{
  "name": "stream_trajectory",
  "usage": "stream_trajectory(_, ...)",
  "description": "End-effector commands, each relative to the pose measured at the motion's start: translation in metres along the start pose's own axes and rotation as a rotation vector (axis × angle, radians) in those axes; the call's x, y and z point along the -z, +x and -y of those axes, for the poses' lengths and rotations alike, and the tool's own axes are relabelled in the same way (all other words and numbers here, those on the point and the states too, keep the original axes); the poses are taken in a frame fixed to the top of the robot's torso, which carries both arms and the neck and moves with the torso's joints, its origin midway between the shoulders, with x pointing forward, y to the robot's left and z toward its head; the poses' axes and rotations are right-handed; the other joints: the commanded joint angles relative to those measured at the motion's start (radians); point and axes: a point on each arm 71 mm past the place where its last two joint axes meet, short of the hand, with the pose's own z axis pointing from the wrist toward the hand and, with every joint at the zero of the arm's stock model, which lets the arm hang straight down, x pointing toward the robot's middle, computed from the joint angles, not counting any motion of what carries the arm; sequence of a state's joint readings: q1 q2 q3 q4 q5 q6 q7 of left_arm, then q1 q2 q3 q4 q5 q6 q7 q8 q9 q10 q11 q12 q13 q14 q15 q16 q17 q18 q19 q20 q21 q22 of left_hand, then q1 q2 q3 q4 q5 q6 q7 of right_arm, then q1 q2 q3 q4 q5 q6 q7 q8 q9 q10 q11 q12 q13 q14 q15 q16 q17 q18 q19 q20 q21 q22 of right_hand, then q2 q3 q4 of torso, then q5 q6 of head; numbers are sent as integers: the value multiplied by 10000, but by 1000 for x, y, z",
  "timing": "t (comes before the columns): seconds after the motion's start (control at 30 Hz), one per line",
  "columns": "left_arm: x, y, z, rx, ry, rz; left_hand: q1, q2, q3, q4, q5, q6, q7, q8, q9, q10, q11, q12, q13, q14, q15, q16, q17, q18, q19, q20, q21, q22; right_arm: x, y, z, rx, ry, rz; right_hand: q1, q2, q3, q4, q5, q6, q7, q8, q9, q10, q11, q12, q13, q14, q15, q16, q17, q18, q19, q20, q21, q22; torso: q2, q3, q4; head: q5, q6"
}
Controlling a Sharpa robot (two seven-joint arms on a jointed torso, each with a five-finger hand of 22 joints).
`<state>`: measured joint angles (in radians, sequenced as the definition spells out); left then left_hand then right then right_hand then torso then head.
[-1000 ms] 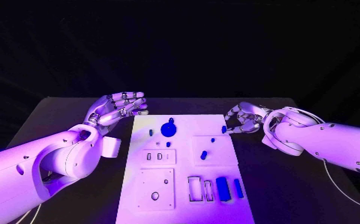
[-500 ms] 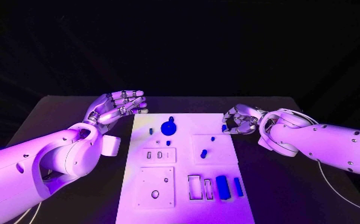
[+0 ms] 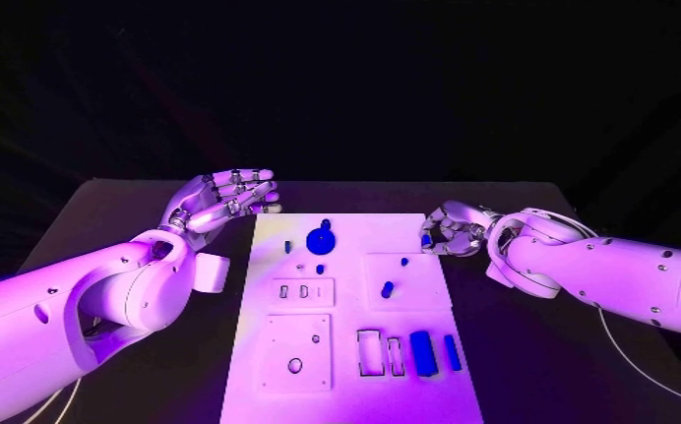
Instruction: Assemble the parts on the task board
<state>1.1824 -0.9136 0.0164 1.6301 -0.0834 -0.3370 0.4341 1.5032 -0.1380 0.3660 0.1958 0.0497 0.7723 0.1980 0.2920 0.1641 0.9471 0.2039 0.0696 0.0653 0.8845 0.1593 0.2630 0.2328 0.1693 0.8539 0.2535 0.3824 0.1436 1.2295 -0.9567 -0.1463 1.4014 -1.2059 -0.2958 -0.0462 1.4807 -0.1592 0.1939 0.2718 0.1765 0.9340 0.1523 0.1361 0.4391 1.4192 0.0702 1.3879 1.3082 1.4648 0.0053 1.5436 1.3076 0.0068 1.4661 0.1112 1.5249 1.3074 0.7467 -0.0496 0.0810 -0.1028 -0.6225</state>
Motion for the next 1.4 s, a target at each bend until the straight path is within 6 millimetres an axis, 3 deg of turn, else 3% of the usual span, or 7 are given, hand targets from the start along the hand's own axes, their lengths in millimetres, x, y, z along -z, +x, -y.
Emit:
stream_trajectory(0.03, 0, 2, 1, 99, 111, -187, -85, 6, 33, 28, 12, 14, 596, -38, -10, -17, 26, -28, -2, 44, 21, -28, 9, 103, -51, 13, 52, 5, 0, 4, 0, 102, -4, -293, 87, -10, 53, 10, -36, 46, 3, 61, 17, 70, -10, 42, 1003, 925, -55, 20, 2098, 51, 746, -23, 63, 2341, -1, -1, -7, -13, -7)
stream_trajectory(0.63, 0, 0, 1, 83, 87, -156, -85, 6, 33, 28, 12, 14, 596, -38, -10, -17, 26, -28, -2, 44, 21, -28, 9, 103, -51, 13, 52, 5, 0, 2, 1, 147, 32, 18, 144, 64, 461, -27, -42, 371, -63, 217, 52, 156, -68, 135, 1087, 942, -104, 48, 2157, 21, 824, -68, 163, 2421, -1, -1, -1, -14, -5)
stream_trajectory(0.8, 0, 0, 1, 82, 81, -155, -90, 13, 53, 17, 12, 16, 596, -38, -12, -17, 25, -26, -2, 45, 19, -30, 18, 106, -54, 15, 58, 4, 0, -1, -2, 70, -237, 462, 110, 291, 770, -17, -151, 541, -135, 333, 88, 240, -127, 224, 1166, 954, -151, 70, 2203, -13, 911, -106, 277, 2505, -1, -2, -13, -41, -8)
stream_trajectory(0.87, 0, 0, 1, 83, 80, -157, -90, 13, 53, 17, 12, 16, 596, -38, -12, -17, 25, -26, -2, 45, 19, -30, 18, 106, -54, 15, 58, 4, 0, -2, -3, 39, -311, 620, 139, 442, 1165, -114, -665, 711, -239, 477, 144, 356, -222, 335, 1267, 966, -239, 92, 2249, -45, 990, -184, 383, 2581, -1, -2, -4, -43, -9)
stream_trajectory(0.93, 0, 0, 1, 85, 79, -161, -90, 13, 53, 17, 12, 16, 596, -38, -12, -17, 25, -26, -2, 45, 19, -30, 18, 106, -54, 15, 58, 4, 0, -3, -4, 9, -382, 798, 38, 544, 1379, -116, -688, 842, -304, 586, 192, 530, -273, 533, 1447, 977, -284, 111, 2290, -68, 1047, -224, 459, 2634, -3, 1, 1, -41, -21)
stream_trajectory(1.2, 0, -1, 1, 62, 68, -115, -90, 15, 61, 11, 12, 17, 595, -38, -12, -17, 25, -26, -1, 45, 19, -31, 21, 107, -55, 15, 61, 4, 0, -7, -12, -46, -591, 1183, -197, 410, 1607, -196, -649, 912, -379, 723, 269, 578, -343, 555, 1482, 977, -354, 110, 2288, -68, 1047, -297, 459, 2634, -21, 14, -34, 110, 5)
stream_trajectory(1.4, -1, -1, 0, 72, 74, -135, -92, 14, 65, 7, 11, 17, 594, -38, -13, -17, 25, -26, -1, 42, 20, -33, 23, 107, -58, 16, 62, 3, -3, -13, -34, 26, -821, 1266, -377, 405, 1707, -152, -618, 870, -376, 742, 282, 476, -346, 408, 1365, 963, -350, 81, 2230, -63, 1035, -305, 442, 2623, -18, -11, -19, 109, 0)
